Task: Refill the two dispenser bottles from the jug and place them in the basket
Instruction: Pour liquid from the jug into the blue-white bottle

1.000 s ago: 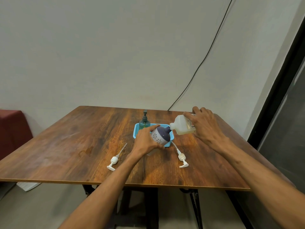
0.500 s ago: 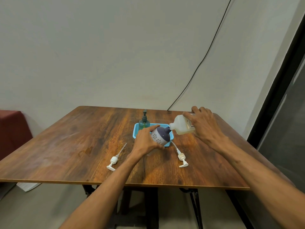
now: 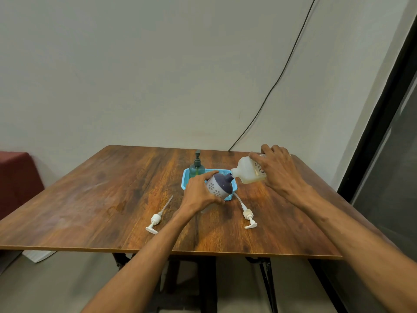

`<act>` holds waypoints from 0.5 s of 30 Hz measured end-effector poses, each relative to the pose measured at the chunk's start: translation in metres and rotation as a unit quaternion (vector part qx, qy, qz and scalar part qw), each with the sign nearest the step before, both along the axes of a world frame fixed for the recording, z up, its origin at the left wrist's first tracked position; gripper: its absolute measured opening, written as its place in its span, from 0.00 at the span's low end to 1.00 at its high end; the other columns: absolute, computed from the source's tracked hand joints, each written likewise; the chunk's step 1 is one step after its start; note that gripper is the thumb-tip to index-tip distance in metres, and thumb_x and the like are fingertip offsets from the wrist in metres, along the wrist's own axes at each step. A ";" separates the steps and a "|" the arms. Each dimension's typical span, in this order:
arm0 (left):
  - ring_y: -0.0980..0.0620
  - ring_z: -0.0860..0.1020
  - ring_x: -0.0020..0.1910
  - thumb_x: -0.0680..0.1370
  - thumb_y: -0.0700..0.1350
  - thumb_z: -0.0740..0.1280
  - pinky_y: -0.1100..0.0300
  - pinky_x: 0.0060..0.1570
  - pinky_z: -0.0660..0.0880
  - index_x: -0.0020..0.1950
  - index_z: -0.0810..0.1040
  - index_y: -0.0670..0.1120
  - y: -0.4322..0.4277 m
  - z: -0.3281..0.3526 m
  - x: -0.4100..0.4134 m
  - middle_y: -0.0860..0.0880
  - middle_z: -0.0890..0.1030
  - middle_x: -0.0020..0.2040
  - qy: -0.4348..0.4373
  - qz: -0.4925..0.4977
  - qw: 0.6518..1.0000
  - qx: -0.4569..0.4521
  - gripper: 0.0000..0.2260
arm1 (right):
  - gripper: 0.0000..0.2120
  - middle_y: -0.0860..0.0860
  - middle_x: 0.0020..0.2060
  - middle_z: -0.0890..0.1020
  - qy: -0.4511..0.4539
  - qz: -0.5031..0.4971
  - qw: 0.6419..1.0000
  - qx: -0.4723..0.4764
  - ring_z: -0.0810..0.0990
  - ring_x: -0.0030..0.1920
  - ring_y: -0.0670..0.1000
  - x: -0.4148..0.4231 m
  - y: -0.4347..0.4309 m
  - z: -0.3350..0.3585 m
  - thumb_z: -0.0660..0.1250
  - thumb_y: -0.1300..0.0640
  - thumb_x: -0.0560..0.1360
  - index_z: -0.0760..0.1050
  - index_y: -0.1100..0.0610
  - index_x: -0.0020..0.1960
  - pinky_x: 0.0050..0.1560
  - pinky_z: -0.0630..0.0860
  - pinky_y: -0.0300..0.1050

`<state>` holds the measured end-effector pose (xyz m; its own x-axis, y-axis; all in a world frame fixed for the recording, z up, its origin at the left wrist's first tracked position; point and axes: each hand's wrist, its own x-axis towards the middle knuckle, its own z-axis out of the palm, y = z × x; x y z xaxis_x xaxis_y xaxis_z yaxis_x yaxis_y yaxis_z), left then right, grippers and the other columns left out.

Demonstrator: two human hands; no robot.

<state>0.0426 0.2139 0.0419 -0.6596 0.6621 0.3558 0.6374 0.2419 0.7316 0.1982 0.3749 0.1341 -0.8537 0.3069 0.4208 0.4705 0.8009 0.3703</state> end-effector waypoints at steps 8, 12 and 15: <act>0.54 0.77 0.60 0.61 0.47 0.83 0.62 0.58 0.71 0.71 0.73 0.48 0.001 -0.001 0.000 0.50 0.79 0.63 -0.005 -0.002 1.000 -0.001 0.40 | 0.37 0.55 0.69 0.71 -0.005 -0.002 1.000 -0.006 0.72 0.65 0.58 0.000 0.001 0.000 0.78 0.53 0.71 0.65 0.47 0.76 0.69 0.68 0.54; 0.53 0.77 0.60 0.61 0.48 0.83 0.57 0.61 0.74 0.71 0.73 0.48 0.001 -0.003 0.000 0.50 0.79 0.63 -0.007 -0.002 1.000 -0.001 0.40 | 0.37 0.55 0.68 0.71 -0.005 0.000 1.000 -0.004 0.73 0.65 0.58 0.000 0.000 0.000 0.78 0.53 0.71 0.65 0.47 0.76 0.68 0.69 0.54; 0.52 0.77 0.61 0.60 0.48 0.83 0.54 0.63 0.75 0.71 0.73 0.48 0.002 -0.003 -0.001 0.50 0.79 0.63 -0.010 -0.002 1.000 -0.002 0.41 | 0.37 0.56 0.67 0.72 -0.004 0.001 1.000 0.001 0.73 0.63 0.58 0.000 -0.001 0.000 0.79 0.55 0.70 0.66 0.47 0.75 0.67 0.69 0.54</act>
<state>0.0420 0.2156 0.0386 -0.6637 0.6661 0.3402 0.6234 0.2413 0.7438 0.1979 0.3743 0.1339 -0.8575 0.3046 0.4145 0.4663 0.8006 0.3763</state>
